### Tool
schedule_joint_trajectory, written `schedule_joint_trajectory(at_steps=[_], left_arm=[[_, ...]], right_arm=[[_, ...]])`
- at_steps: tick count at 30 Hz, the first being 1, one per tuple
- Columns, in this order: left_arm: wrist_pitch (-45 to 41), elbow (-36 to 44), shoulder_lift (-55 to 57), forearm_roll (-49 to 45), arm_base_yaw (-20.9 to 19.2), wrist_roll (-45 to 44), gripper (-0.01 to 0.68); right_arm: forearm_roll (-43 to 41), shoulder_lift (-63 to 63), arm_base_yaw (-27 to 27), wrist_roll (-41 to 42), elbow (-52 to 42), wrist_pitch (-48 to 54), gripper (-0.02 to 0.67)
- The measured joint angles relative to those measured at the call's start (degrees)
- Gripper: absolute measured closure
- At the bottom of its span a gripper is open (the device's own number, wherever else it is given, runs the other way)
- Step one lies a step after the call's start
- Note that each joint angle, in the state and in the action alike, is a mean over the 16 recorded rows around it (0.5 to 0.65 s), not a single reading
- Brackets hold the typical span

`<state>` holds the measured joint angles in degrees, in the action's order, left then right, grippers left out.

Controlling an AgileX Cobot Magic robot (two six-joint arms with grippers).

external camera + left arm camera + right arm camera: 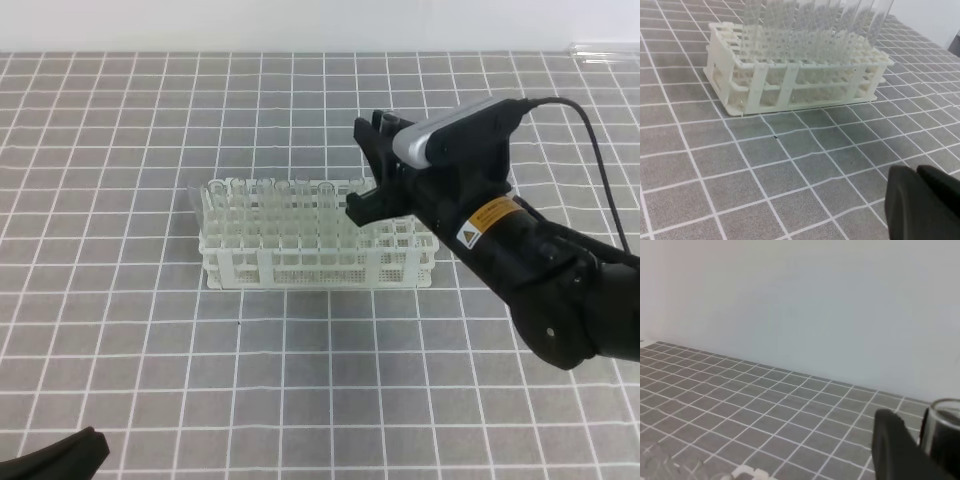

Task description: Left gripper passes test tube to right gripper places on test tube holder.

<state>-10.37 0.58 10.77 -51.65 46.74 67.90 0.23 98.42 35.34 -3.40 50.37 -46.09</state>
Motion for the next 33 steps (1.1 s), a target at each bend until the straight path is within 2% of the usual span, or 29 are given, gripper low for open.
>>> schedule_joint_trajectory(at_steps=[33], left_arm=[[0.0,-0.2,-0.1,0.1,0.0,0.0,0.673]], right_arm=[[-0.8,2.6,0.0,-0.7,0.0,-1.7,0.560]])
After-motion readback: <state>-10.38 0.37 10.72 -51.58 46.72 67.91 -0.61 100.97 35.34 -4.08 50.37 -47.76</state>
